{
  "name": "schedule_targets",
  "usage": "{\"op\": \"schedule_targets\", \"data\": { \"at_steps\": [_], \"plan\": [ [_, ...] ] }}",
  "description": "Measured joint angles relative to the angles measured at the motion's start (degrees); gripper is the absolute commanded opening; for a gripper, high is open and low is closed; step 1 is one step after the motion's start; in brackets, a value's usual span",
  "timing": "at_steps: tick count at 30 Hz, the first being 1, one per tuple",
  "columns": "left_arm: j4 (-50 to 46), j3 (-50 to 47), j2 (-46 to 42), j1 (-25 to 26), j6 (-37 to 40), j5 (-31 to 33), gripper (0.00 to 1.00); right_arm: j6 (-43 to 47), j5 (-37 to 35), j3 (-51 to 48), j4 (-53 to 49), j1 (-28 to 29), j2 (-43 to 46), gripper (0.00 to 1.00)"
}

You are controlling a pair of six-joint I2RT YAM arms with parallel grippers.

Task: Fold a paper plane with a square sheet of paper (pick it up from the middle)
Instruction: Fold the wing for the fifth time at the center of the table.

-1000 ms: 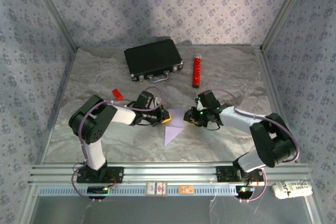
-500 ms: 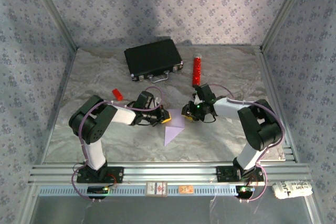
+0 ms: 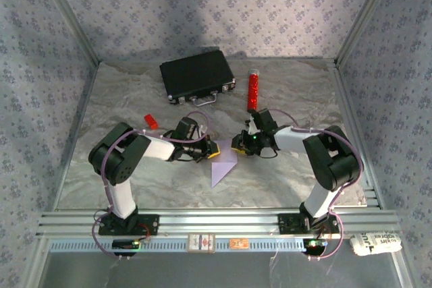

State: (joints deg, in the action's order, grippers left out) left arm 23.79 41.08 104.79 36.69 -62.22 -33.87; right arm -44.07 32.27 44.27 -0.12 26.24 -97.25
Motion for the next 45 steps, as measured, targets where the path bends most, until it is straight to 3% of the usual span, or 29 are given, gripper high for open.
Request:
{"op": "schedule_targets", "data": {
  "at_steps": [45],
  "plan": [
    [0.1,0.0,0.0,-0.1,-0.9,-0.2,0.05,4.7,10.8,-4.9,9.8,-2.0,1.3,0.27]
  ]
}}
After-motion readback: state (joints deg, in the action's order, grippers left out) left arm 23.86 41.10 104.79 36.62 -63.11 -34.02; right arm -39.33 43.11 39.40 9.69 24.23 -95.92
